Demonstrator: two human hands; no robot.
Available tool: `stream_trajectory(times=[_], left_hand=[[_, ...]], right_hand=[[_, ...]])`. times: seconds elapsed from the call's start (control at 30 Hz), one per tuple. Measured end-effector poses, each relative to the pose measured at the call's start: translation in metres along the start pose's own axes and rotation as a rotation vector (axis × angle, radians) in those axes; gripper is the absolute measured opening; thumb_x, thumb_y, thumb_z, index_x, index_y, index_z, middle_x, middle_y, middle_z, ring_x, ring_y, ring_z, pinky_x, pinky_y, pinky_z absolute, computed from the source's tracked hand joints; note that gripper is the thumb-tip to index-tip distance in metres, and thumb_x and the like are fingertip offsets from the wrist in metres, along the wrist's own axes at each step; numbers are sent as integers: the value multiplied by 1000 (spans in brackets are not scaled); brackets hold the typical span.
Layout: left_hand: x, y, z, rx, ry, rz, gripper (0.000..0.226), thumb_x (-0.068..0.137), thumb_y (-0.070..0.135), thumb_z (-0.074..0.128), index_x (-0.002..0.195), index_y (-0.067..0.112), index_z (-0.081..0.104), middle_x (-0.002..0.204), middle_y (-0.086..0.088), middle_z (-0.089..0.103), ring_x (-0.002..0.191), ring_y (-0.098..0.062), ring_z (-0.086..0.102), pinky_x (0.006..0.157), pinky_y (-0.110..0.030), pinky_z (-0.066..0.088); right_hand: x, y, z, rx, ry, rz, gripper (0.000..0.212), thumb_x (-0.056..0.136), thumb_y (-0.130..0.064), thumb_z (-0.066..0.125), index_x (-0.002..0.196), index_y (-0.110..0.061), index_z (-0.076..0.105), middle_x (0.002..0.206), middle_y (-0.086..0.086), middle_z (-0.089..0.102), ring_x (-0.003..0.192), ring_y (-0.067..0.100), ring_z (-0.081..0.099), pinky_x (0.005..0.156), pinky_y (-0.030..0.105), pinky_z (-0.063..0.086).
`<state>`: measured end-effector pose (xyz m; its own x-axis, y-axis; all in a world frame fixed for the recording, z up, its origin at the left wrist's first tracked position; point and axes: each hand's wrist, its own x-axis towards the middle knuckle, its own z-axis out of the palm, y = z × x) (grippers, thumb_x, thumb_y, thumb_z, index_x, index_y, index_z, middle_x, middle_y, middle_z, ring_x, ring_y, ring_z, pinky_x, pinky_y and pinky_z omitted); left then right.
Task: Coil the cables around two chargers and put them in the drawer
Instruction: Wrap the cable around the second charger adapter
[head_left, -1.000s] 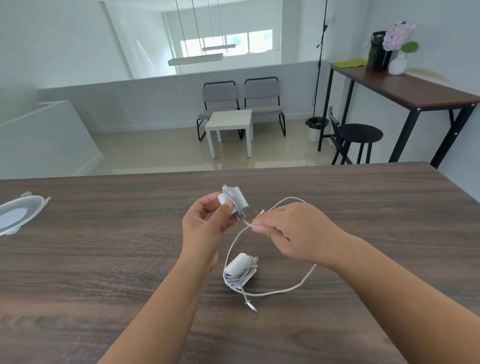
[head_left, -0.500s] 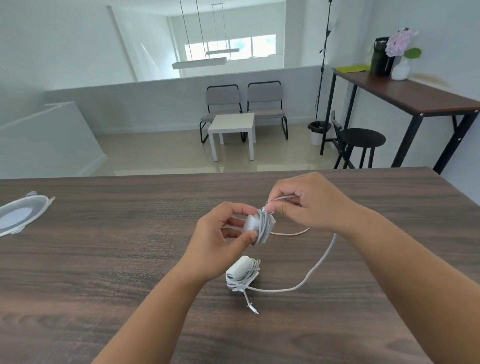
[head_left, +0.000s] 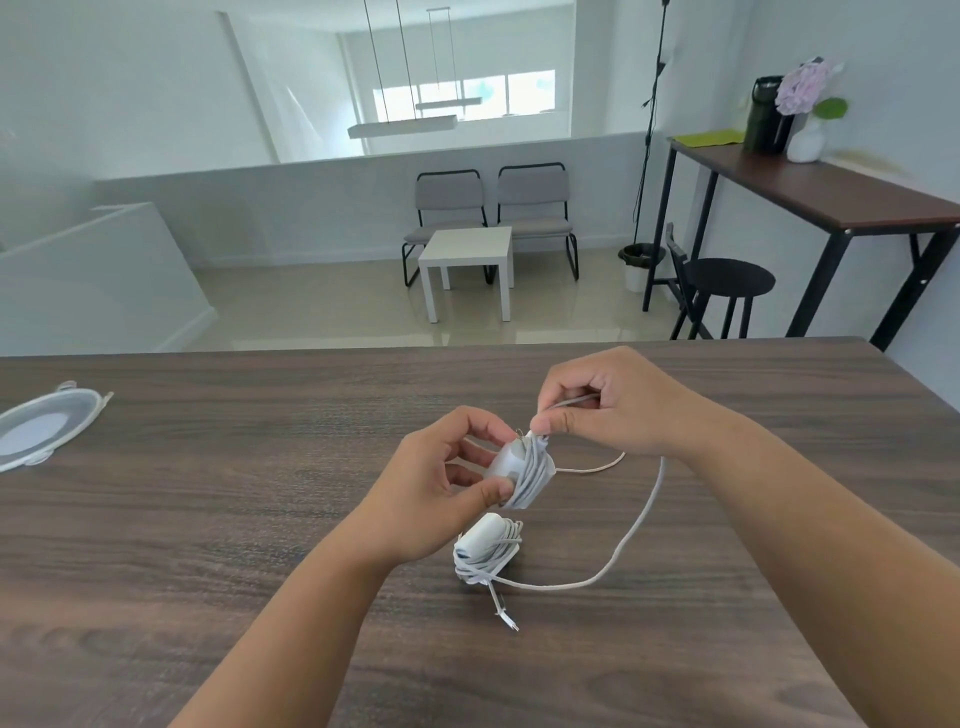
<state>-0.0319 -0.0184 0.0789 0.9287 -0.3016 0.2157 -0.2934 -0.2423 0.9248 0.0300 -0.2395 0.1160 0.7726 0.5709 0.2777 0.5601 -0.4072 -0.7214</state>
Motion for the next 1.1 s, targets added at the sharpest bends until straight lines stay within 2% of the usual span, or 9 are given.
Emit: stream_trajectory(times=[0.2, 0.3, 0.37, 0.47, 0.57, 0.67, 0.77, 0.9, 1.1], left_hand=[[0, 2, 4, -141, -4, 46, 32, 77, 6, 74, 103, 22, 64, 101, -17, 69, 86, -44, 64, 78, -56, 55], [3, 2, 8, -255, -8, 75, 31, 76, -1, 72, 102, 14, 62, 100, -7, 69, 85, -24, 65, 74, -41, 58], [8, 2, 12, -378, 43, 87, 32, 75, -3, 73, 100, 14, 62, 100, -1, 69, 84, -17, 65, 73, -32, 56], [18, 0, 18, -498, 242, 58, 34, 79, -10, 70, 102, 13, 61, 95, 5, 70, 77, -14, 67, 70, -28, 57], [26, -1, 23, -498, 432, -6, 32, 86, -13, 60, 105, 12, 61, 101, -2, 67, 78, -11, 69, 72, -26, 58], [30, -6, 23, -520, 536, -49, 27, 87, -6, 63, 105, 13, 63, 105, -4, 68, 81, -10, 70, 72, -25, 57], [31, -10, 22, -454, 549, -72, 26, 88, -3, 65, 108, 13, 64, 108, -2, 68, 83, -13, 70, 74, -27, 58], [28, -12, 21, -343, 539, -65, 27, 87, -3, 66, 109, 12, 63, 103, 3, 68, 79, -11, 69, 76, -28, 58], [19, -7, 18, -122, 387, -24, 29, 85, 0, 69, 105, 20, 65, 92, 16, 73, 76, -5, 68, 68, -22, 55]], right_hand=[[0, 16, 1, 384, -75, 104, 9, 86, -15, 65, 79, -11, 69, 58, -12, 62, 49, 4, 46, 49, 15, 35], [-4, 35, 24, 659, -67, 197, 22, 84, -32, 69, 88, -11, 72, 75, 16, 55, 66, 25, 38, 61, 24, 24], [-8, 42, 45, 744, -7, 254, 24, 85, -37, 68, 95, -17, 75, 73, 15, 49, 66, 23, 38, 62, 23, 24], [-14, 39, 69, 598, 120, 293, 19, 87, -32, 60, 93, -24, 76, 49, -13, 42, 43, 1, 32, 44, 13, 24], [-25, 35, 85, 236, 161, 213, 19, 94, -30, 57, 103, -27, 74, 72, -21, 70, 71, 0, 64, 69, 16, 47], [-30, 27, 87, 24, 139, 173, 24, 96, -34, 52, 106, -26, 72, 94, -9, 75, 87, 11, 66, 85, 30, 51], [-32, 18, 77, -229, 125, 41, 38, 97, -38, 41, 88, -12, 66, 69, 0, 64, 68, 17, 56, 68, 38, 48], [-28, 6, 56, -399, 150, -86, 32, 93, -36, 41, 77, -16, 59, 60, -10, 51, 61, 12, 45, 60, 37, 46], [-13, -5, 25, -487, 41, -119, 37, 87, -45, 39, 83, -23, 68, 76, -10, 68, 73, 11, 60, 70, 35, 50]])
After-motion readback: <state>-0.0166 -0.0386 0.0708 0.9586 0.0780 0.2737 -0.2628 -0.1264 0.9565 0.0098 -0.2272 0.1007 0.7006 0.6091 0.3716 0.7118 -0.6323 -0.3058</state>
